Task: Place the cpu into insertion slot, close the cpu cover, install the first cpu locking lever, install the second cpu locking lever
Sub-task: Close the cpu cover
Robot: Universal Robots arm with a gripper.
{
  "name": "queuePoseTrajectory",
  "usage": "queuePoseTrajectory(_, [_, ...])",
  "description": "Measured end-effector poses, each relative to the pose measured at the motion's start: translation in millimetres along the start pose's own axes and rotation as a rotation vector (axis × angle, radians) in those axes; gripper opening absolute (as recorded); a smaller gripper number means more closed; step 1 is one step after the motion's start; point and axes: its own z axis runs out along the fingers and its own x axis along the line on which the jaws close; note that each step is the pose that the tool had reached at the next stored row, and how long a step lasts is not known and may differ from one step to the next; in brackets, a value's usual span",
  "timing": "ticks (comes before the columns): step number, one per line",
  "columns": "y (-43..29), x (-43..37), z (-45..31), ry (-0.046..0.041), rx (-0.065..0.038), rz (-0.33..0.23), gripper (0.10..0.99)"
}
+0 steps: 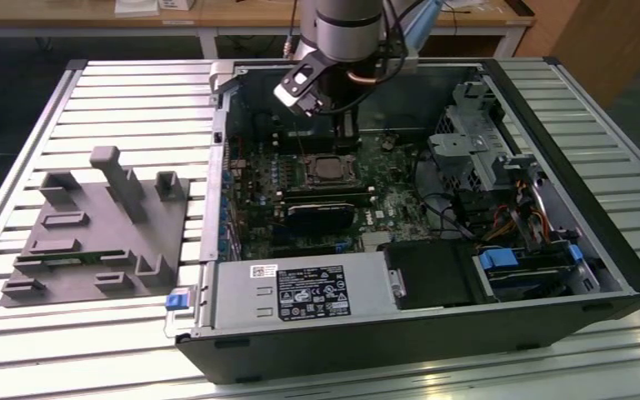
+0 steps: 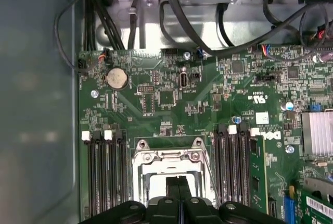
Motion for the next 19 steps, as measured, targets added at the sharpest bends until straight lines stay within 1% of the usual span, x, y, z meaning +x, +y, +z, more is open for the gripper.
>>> queuePoseTrajectory(11, [-9.4, -0.5, 4.8, 0.0001, 0.0, 0.0, 0.106])
queuePoseTrajectory(19, [-10.6, -0.5, 6.1, 0.0, 0.0, -0.001, 0.106])
